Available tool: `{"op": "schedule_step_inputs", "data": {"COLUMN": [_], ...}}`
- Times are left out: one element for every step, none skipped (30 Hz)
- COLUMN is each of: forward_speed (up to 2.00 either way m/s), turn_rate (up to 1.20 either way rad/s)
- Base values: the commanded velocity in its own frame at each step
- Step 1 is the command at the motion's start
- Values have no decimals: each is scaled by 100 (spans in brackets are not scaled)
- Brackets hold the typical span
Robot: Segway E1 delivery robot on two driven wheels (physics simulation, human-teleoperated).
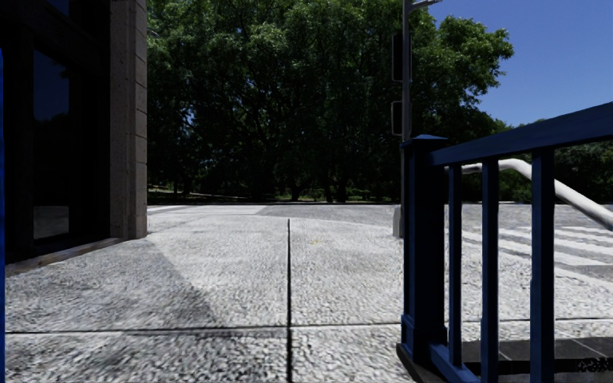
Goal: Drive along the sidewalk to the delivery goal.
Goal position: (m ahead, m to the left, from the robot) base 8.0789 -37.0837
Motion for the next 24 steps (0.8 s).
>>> {"op": "schedule_step_inputs", "data": {"forward_speed": [200, 200, 200, 200, 200, 200, 200, 200, 200, 200, 200, 200, 200, 200, 200, 200, 200, 200, 197, 197, 177, 162, 155, 155], "turn_rate": [0, 0, 0, 0, 0, 0, 0, 0, 0, 0, 0, 0, 0, 0, 0, 0, 0, -7, -38, -38, -51, -56, -58, -58]}}
